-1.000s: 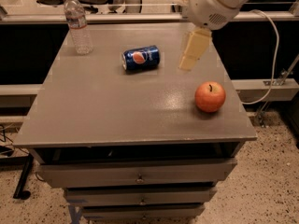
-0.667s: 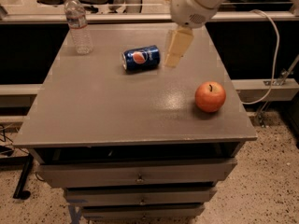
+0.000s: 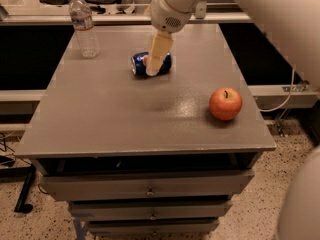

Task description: Place pepsi can upright

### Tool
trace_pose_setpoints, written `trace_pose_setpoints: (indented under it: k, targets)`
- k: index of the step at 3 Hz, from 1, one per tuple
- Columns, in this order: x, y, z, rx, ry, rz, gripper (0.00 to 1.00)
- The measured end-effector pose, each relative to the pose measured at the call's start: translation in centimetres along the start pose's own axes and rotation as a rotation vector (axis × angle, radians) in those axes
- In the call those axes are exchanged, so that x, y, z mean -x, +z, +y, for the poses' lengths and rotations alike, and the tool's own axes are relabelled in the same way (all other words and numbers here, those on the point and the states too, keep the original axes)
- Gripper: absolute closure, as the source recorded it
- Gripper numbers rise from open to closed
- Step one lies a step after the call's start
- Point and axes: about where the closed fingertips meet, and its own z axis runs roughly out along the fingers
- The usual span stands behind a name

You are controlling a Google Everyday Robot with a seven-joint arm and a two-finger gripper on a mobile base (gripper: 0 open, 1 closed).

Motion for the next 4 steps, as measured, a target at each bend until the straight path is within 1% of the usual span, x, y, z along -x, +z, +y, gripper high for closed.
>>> trace_pose_setpoints:
  k: [1, 2, 3, 4]
  targets:
    - [0.2, 3.6, -1.2, 0.060, 0.053, 0.018, 0.00]
    - [-0.3, 6.4, -1.8, 0.091, 0.084, 0.048, 0.00]
    - [-1.0, 8.1, -2.3, 0.094, 0.068, 0.086, 0.00]
    - [-1.5, 9.0, -2.4, 0.088, 0.020, 0.130, 0.00]
